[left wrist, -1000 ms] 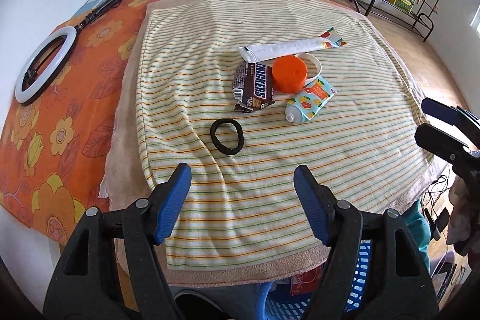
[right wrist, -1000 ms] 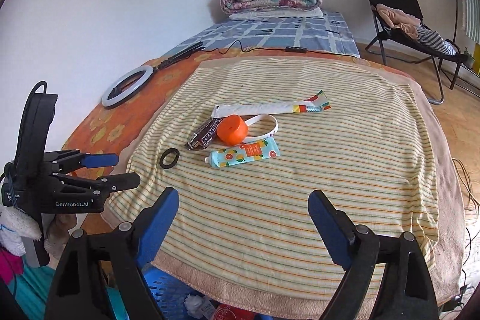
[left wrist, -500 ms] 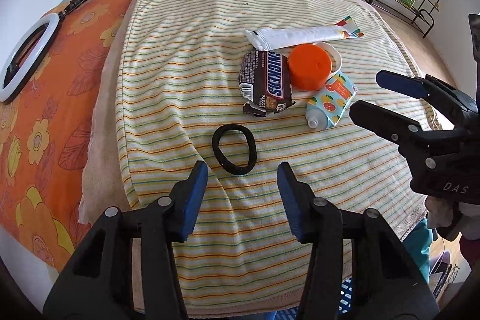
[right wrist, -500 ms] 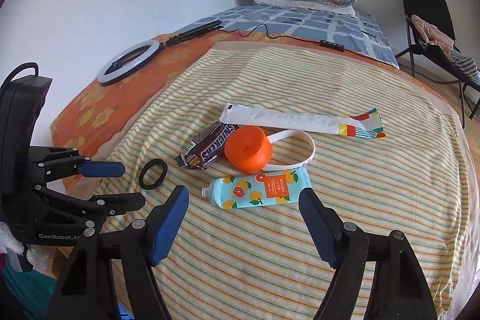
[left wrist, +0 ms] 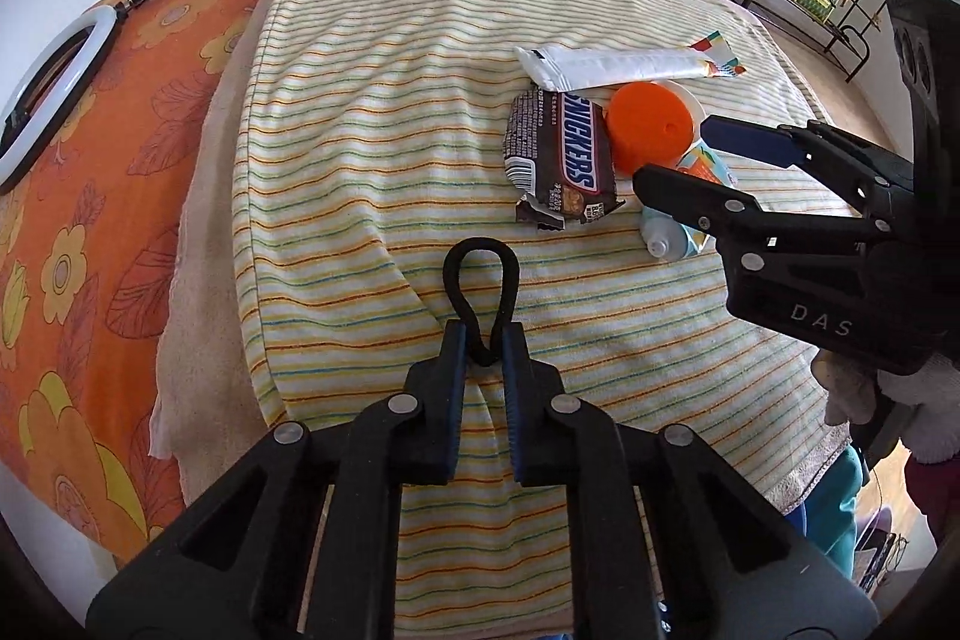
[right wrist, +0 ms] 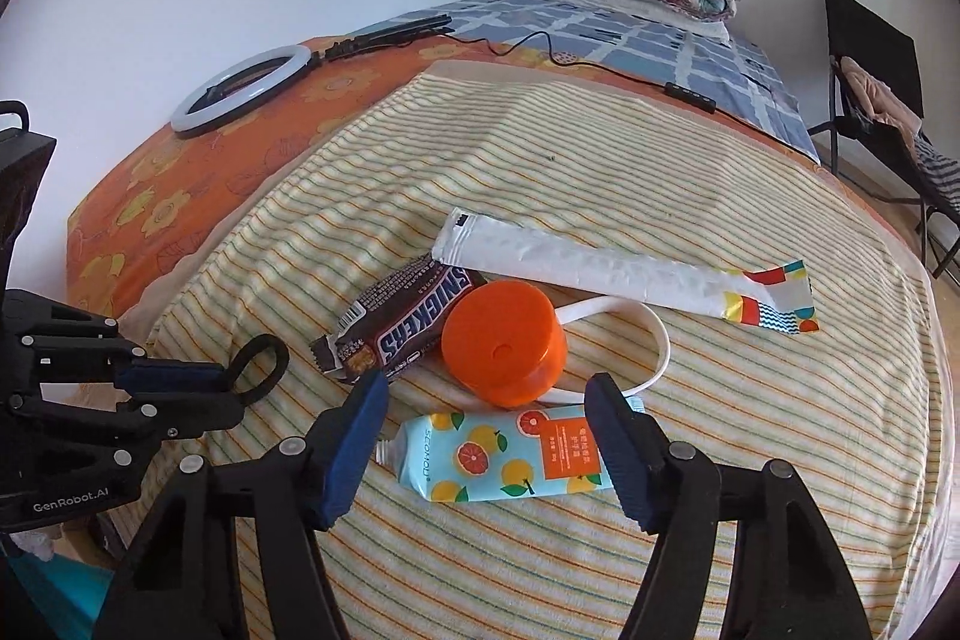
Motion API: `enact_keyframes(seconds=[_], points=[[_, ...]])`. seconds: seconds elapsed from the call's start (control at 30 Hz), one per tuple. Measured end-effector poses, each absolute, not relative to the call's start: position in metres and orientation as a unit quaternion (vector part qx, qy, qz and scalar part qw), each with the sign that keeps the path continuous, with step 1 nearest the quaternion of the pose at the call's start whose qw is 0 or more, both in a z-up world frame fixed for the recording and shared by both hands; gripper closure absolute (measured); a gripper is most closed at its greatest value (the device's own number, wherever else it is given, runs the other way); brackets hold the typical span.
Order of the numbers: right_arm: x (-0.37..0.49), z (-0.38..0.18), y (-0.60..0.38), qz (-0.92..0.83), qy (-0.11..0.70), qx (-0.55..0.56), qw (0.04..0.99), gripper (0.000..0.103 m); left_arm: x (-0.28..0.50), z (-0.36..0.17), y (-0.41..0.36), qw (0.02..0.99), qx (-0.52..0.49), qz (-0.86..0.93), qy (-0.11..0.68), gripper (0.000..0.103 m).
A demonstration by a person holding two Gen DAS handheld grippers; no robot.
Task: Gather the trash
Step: 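Grasp the orange cap with the right gripper while the left gripper holds the hair tie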
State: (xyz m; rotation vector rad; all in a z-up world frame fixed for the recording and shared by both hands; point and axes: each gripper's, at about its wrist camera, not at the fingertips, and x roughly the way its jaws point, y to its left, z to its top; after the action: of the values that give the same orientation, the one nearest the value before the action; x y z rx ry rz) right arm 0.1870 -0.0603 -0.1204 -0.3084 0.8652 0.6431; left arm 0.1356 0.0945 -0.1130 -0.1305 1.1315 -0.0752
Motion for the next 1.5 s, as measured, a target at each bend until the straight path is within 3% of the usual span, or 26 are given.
enact_keyframes(seconds=[0.1,0.2,0.6,0.67,0.73,0.87,0.93,1.07,1.3,1.37,1.5], points=[[0.192,-0.125,-0.056,0.295,0.413,-0.155,0.847,0.038,0.136,-0.112,0.095,0.843,-0.065,-0.036,0.533,0.094],[0.199,-0.129,-0.053,0.29,0.42,-0.159,0.845,0.054,0.136,-0.11,0.095,0.844,-0.065,-0.034,0.531,0.094],[0.192,-0.108,-0.072,0.302,0.404,-0.121,0.855,0.061,0.126,-0.096,0.091,0.853,-0.067,-0.035,0.516,0.095],[0.186,-0.1,-0.077,0.303,0.397,-0.119,0.858,0.066,0.123,-0.093,0.086,0.855,-0.06,-0.035,0.513,0.095],[0.18,-0.093,-0.081,0.308,0.393,-0.119,0.858,0.085,0.121,-0.092,0.082,0.855,-0.056,-0.036,0.514,0.095],[0.178,-0.095,-0.086,0.311,0.408,-0.117,0.85,0.08,0.12,-0.09,0.076,0.854,-0.052,-0.039,0.516,0.095],[0.181,-0.099,-0.091,0.305,0.415,-0.099,0.851,0.058,0.118,-0.088,0.075,0.856,-0.049,-0.039,0.513,0.095],[0.186,-0.109,-0.097,0.313,0.431,-0.072,0.843,0.042,0.118,-0.088,0.079,0.856,-0.054,-0.034,0.512,0.095],[0.191,-0.128,-0.078,0.31,0.443,-0.097,0.836,0.042,0.118,-0.089,0.086,0.856,-0.06,-0.031,0.512,0.095],[0.192,-0.129,-0.075,0.306,0.44,-0.101,0.838,0.054,0.117,-0.088,0.087,0.857,-0.062,-0.032,0.511,0.095],[0.193,-0.128,-0.078,0.301,0.44,-0.093,0.841,0.054,0.114,-0.084,0.084,0.859,-0.059,-0.034,0.507,0.095]])
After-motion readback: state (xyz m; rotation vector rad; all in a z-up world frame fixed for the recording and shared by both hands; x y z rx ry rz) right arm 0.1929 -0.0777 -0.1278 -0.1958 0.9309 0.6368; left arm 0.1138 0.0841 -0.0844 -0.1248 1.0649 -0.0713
